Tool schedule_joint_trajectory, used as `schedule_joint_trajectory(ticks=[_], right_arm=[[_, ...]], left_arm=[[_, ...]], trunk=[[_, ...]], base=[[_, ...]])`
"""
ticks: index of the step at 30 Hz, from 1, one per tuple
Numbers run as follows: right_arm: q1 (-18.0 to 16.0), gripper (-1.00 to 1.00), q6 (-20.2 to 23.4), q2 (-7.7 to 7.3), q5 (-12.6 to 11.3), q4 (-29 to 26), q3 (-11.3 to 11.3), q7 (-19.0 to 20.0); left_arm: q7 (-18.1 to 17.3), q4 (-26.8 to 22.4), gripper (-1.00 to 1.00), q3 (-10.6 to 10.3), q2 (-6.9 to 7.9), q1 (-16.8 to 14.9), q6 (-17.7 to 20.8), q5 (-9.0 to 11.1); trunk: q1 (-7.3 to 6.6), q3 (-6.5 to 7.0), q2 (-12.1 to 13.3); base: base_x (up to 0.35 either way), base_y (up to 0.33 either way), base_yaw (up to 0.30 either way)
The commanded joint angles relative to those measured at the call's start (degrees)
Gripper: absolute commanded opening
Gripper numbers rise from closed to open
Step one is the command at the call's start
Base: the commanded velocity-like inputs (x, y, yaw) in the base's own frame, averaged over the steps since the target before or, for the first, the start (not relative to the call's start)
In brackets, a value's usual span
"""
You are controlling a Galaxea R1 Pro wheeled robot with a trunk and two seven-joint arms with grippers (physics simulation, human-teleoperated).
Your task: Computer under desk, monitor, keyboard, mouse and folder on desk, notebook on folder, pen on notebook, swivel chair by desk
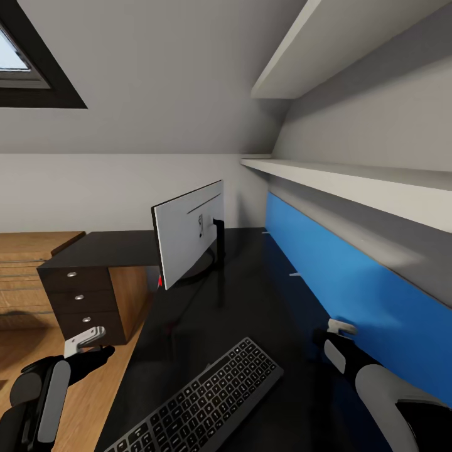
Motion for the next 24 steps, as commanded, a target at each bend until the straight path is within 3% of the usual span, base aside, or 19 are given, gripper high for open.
schedule_joint_trajectory(ticks=[1, 19, 20, 21, 24], right_arm=[[0.02, -1.0, 0.36, 0.01, -0.95, -0.11, -0.35, -0.05], [0.02, -1.0, -0.79, 0.61, -0.75, -1.43, 0.1, -0.15], [0.02, -1.0, -1.1, 1.02, -0.69, -2.42, 0.12, -0.22], [0.05, -1.0, -1.46, 3.43, 0.31, -4.54, 0.11, -0.35], [0.24, -1.0, -1.57, 5.42, 2.67, -7.27, 0.09, -0.65]], left_arm=[[0.51, -0.04, 1.0, 0.01, 0.01, -0.02, 0.21, 0.61], [0.67, 0.28, 1.0, -0.08, -0.08, -0.03, 0.2, 0.45], [0.68, 0.32, 1.0, -0.08, -0.08, -0.05, 0.18, 0.44], [0.76, 0.38, 1.0, -0.11, -0.21, 0.0, 0.09, 0.38], [0.84, 0.44, 1.0, -0.18, -0.35, -0.02, 0.08, 0.35]], trunk=[[0.0, -0.07, -0.03], [-0.22, 0.11, 0.37], [-0.44, 0.29, 0.77], [-0.66, 0.46, 1.17], [-1.32, 1.0, 2.38]], base=[[0.0, 0.0, 0.0], [0.0, 0.0, 0.0], [0.0, 0.0, 0.0], [0.0, 0.0, 0.0], [0.0, 0.0, 0.0]])
